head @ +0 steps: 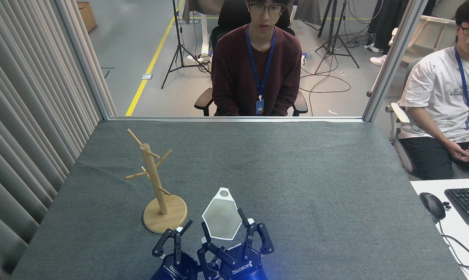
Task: Hang cup on storage rack
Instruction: 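Carry the cup toward the left gripper and grasp it with the left gripper, then release the cup from the right gripper and pull the left gripper back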
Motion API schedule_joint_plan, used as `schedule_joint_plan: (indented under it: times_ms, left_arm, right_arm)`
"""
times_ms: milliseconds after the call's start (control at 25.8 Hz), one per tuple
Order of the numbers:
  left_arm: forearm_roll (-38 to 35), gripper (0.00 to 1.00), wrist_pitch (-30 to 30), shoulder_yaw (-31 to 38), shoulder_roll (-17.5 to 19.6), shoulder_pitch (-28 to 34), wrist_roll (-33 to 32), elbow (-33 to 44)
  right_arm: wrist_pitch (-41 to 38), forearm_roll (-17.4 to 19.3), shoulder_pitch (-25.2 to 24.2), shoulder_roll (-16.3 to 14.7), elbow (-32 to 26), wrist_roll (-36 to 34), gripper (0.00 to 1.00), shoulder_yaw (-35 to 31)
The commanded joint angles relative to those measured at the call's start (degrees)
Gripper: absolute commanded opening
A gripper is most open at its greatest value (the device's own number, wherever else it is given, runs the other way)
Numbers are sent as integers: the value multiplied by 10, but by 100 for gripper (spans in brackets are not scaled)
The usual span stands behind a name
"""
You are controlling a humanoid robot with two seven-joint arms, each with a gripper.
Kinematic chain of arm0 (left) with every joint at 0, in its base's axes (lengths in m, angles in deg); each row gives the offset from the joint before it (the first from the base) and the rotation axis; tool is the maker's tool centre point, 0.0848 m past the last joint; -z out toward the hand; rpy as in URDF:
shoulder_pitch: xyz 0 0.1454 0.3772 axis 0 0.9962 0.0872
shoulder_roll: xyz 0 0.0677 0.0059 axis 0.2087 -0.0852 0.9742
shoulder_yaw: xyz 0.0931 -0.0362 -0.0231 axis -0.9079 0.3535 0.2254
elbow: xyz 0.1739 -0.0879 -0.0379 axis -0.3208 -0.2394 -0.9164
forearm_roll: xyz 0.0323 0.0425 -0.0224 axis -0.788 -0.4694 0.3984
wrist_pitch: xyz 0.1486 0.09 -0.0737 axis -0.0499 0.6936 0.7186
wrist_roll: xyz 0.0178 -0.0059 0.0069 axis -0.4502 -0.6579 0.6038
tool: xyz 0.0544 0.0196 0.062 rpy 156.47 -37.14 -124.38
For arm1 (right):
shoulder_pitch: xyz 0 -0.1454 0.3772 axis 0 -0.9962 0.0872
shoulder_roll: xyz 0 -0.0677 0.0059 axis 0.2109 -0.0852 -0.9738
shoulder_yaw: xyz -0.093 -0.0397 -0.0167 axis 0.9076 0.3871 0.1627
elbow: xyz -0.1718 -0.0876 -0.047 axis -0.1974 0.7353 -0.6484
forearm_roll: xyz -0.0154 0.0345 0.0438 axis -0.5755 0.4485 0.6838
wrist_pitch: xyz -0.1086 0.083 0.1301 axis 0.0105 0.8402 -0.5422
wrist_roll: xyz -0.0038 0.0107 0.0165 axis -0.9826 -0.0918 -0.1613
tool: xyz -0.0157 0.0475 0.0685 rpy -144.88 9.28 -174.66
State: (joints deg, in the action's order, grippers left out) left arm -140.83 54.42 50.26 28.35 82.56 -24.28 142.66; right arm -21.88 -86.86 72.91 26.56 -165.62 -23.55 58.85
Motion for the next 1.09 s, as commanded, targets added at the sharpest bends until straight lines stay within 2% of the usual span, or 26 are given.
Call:
schedule_joint_plan:
  times_ms: [0,349,388,504,543,698,737,776,815,931,1047]
  left_arm:
    - [0,99,-10,0,-3,0,0,10]
    - [0,99,-18,-1,-3,-13,0,9]
    - [0,92,-18,-1,-3,-14,0,10]
    - [0,55,-18,-1,-3,-14,0,9]
    - [0,47,-18,-1,-3,-15,0,9]
    - [-1,46,-18,-1,-3,-15,1,9]
    - [-1,46,-18,-1,-2,-16,1,9]
    - [0,46,-18,-1,-2,-16,1,9]
    - [0,46,-18,-1,-2,-16,2,9]
    - [0,46,-17,-1,-1,-15,3,4]
    - [-1,46,-14,-1,-3,-14,4,3]
  right_arm:
    - [5,0,1,2,9,-1,63,13]
    - [23,-4,1,0,15,-4,63,57]
    - [23,-4,1,0,15,-5,63,59]
    - [27,-4,-2,-2,15,-8,63,64]
    - [29,-4,-2,-2,15,-9,63,64]
    - [28,-5,-4,-3,13,-13,63,64]
    - [28,-4,-4,-3,10,-14,66,64]
    - [28,-4,-4,-3,7,-17,79,64]
    - [28,-4,-4,-3,2,-25,98,64]
    - [14,-2,-6,-4,-49,-58,99,65]
    - [5,9,-3,-2,-99,-61,99,51]
